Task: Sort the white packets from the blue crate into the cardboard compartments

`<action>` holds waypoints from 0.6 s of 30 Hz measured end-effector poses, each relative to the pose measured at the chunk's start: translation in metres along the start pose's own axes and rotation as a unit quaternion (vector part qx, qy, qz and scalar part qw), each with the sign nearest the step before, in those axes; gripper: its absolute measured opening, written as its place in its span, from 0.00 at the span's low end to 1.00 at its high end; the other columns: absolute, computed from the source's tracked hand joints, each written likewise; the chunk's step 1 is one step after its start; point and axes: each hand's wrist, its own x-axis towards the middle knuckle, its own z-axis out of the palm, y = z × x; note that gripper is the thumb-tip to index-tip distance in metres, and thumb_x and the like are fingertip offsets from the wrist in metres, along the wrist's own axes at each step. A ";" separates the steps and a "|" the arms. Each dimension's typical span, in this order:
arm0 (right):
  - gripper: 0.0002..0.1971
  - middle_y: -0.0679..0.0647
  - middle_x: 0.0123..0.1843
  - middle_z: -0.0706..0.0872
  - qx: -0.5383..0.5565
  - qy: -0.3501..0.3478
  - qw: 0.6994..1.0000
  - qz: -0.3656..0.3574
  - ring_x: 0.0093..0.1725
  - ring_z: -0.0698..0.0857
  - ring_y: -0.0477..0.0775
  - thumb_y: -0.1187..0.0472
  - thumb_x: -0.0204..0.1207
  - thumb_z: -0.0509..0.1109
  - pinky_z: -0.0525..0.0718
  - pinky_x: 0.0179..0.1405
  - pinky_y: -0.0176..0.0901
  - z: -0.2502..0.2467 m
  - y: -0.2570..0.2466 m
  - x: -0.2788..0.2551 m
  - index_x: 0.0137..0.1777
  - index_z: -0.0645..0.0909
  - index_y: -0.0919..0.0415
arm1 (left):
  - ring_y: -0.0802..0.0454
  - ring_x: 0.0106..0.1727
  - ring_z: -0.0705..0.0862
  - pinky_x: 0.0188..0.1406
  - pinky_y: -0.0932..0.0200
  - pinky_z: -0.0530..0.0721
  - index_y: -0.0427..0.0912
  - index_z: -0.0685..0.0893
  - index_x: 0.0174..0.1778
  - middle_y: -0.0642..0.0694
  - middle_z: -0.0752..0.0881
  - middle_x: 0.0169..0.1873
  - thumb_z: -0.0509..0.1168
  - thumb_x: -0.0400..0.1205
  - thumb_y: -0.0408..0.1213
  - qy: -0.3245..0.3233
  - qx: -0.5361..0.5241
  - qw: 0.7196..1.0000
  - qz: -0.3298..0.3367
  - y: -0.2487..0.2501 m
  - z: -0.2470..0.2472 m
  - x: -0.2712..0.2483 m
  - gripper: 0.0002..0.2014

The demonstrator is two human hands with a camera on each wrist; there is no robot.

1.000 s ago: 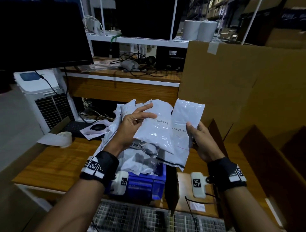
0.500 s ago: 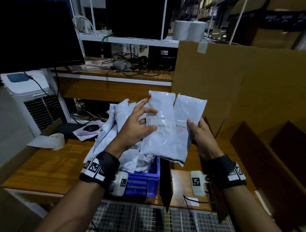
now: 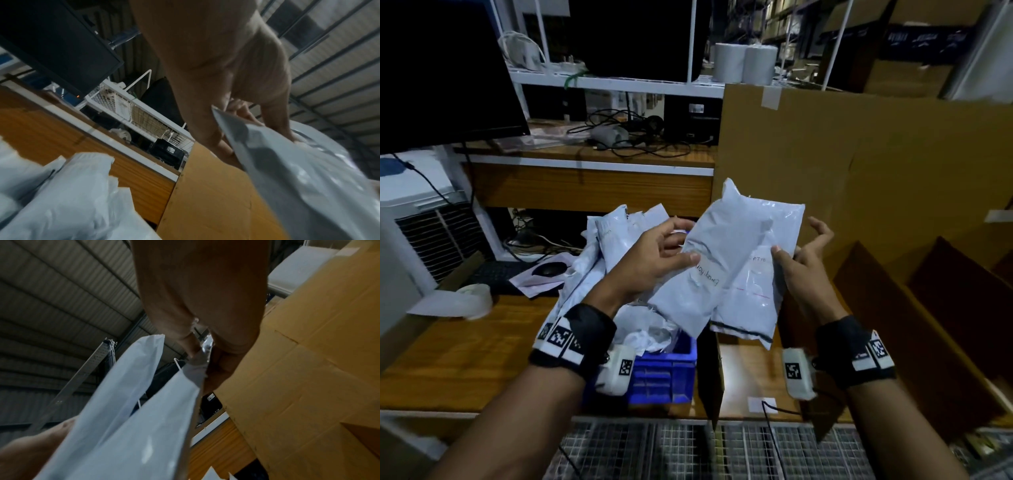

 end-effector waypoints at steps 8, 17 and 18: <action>0.20 0.71 0.35 0.81 -0.122 -0.050 0.990 -0.041 0.29 0.74 0.62 0.69 0.94 0.57 0.72 0.33 0.52 -0.033 -0.022 0.003 0.60 0.90 0.50 | 0.52 0.62 0.91 0.59 0.58 0.88 0.48 0.88 0.72 0.48 0.93 0.60 0.78 0.84 0.35 -0.215 0.222 0.951 -0.016 0.040 -0.008 0.024 0.20; 0.18 0.55 0.59 0.95 -0.196 -0.249 0.947 0.051 0.62 0.93 0.60 0.42 0.83 0.75 0.86 0.72 0.69 -0.033 -0.029 -0.011 0.59 0.94 0.56 | 0.51 0.56 0.93 0.62 0.43 0.89 0.54 0.90 0.68 0.52 0.95 0.55 0.81 0.81 0.42 -0.320 0.374 0.870 -0.007 0.064 0.032 0.057 0.19; 0.16 0.57 0.55 0.96 -0.201 -0.260 0.943 0.058 0.58 0.94 0.63 0.47 0.81 0.78 0.88 0.68 0.68 -0.034 -0.028 -0.013 0.57 0.94 0.59 | 0.52 0.55 0.93 0.60 0.45 0.90 0.55 0.90 0.67 0.53 0.95 0.54 0.82 0.80 0.42 -0.320 0.386 0.865 -0.008 0.065 0.034 0.061 0.19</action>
